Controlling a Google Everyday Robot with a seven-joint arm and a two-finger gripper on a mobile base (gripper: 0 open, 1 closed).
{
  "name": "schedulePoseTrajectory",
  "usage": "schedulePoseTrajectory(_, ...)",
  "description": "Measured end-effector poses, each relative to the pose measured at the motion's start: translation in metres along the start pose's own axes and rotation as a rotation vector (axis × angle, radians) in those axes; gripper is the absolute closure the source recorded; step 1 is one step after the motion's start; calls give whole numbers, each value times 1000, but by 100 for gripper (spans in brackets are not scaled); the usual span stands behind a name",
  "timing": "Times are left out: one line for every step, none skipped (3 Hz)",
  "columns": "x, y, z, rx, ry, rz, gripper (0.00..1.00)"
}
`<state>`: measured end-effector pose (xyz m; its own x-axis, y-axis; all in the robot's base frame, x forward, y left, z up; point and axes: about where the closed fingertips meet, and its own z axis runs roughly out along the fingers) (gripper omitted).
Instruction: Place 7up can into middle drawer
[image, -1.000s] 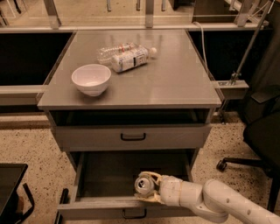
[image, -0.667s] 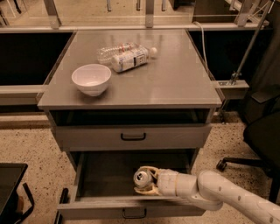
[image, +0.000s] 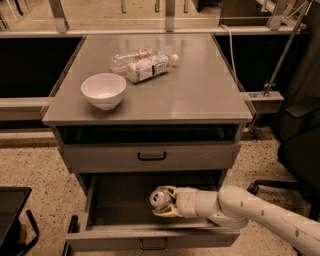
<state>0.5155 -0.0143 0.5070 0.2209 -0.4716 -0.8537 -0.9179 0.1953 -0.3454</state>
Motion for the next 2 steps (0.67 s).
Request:
schedulePoseTrajectory(-2, 1, 4, -8, 11, -15, 100)
schedulePoseTrajectory(5, 13, 24, -66, 60, -47, 100)
